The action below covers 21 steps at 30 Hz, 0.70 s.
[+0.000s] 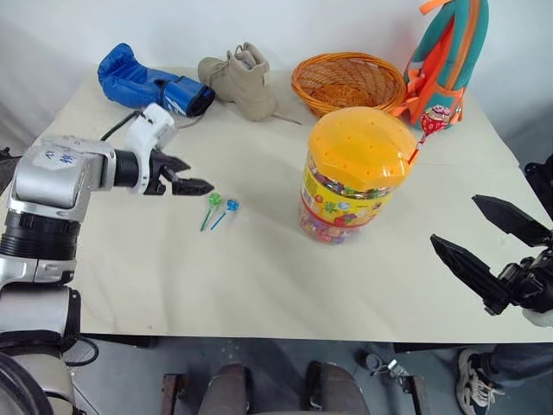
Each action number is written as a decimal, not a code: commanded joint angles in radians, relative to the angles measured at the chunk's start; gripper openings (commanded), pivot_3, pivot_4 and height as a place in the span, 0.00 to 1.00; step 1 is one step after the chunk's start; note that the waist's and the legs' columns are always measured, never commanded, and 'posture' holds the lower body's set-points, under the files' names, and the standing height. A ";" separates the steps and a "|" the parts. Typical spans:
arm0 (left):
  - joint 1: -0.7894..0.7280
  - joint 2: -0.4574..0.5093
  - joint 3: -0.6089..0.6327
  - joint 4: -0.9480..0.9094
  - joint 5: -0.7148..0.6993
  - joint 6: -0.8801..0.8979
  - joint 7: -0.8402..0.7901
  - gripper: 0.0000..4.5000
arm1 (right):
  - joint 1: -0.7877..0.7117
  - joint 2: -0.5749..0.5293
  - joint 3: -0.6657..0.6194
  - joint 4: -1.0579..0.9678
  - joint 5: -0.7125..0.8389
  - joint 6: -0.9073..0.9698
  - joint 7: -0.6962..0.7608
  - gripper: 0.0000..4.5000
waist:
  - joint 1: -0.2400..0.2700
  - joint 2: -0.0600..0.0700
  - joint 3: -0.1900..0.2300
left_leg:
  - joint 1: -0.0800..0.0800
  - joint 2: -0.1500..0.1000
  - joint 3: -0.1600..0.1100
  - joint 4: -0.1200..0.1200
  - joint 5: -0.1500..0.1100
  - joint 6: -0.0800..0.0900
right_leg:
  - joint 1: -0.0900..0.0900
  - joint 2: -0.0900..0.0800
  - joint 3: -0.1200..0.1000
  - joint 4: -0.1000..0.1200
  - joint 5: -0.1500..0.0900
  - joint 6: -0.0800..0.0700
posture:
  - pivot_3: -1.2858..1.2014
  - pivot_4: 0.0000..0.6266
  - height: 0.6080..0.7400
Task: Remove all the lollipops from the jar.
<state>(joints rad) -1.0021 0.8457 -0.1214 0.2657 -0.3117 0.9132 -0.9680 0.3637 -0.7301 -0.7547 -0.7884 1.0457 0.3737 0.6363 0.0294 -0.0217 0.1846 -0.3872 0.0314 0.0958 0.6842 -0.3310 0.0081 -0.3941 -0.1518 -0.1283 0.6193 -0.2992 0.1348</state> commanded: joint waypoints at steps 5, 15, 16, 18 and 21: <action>-0.110 -0.163 0.175 0.085 -0.173 -0.394 -0.290 1.00 | -0.053 -0.089 -0.034 -0.012 0.078 0.085 -0.122 1.00 | 0.001 0.000 0.000 | 0.000 0.000 0.000 0.001 0.000 0.000 | 0.000 0.000 -0.001 0.000 0.000 0.000 | 0.52 0.24 1.00; -0.135 -0.203 0.175 0.227 -0.379 -0.463 -0.646 1.00 | -0.336 -0.258 0.086 0.047 0.152 0.216 -0.378 1.00 | -0.007 0.000 0.000 | 0.000 0.000 0.000 0.001 0.000 0.000 | -0.001 0.000 0.000 0.001 0.000 0.000 | 0.52 0.24 1.00; -0.131 -0.192 0.156 0.233 -0.403 -0.458 -0.646 1.00 | -0.363 -0.269 0.105 0.055 0.147 0.222 -0.369 1.00 | -0.007 0.000 0.000 | 0.000 0.000 0.000 0.001 0.000 0.000 | -0.001 0.000 0.000 0.001 0.000 0.000 | 0.52 0.24 1.00; -0.129 -0.178 0.125 0.261 -0.418 -0.477 -0.646 1.00 | -0.430 -0.288 0.146 0.083 0.151 0.231 -0.358 1.00 | -0.004 0.000 0.000 | 0.000 0.000 0.000 0.001 0.000 0.000 | -0.001 0.000 0.000 0.000 0.000 0.000 | 0.52 0.24 1.00; -0.139 -0.176 0.102 0.323 -0.382 -0.543 -0.646 1.00 | -0.519 -0.306 0.207 0.142 0.139 0.259 -0.352 1.00 | 0.000 0.000 0.000 | -0.001 0.000 0.000 0.002 0.000 0.000 | 0.000 0.000 -0.001 0.000 0.000 0.000 | 0.52 0.24 1.00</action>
<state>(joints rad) -1.1209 0.6617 -0.0156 0.5776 -0.6952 0.4086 -1.5024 -0.1349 -1.0177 -0.5508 -0.6644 1.1898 0.6238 0.2777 0.0290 -0.0217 0.1847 -0.3892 0.0314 0.0951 0.6875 -0.3313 0.0086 -0.3945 -0.1522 -0.1294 0.6199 -0.2991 0.1348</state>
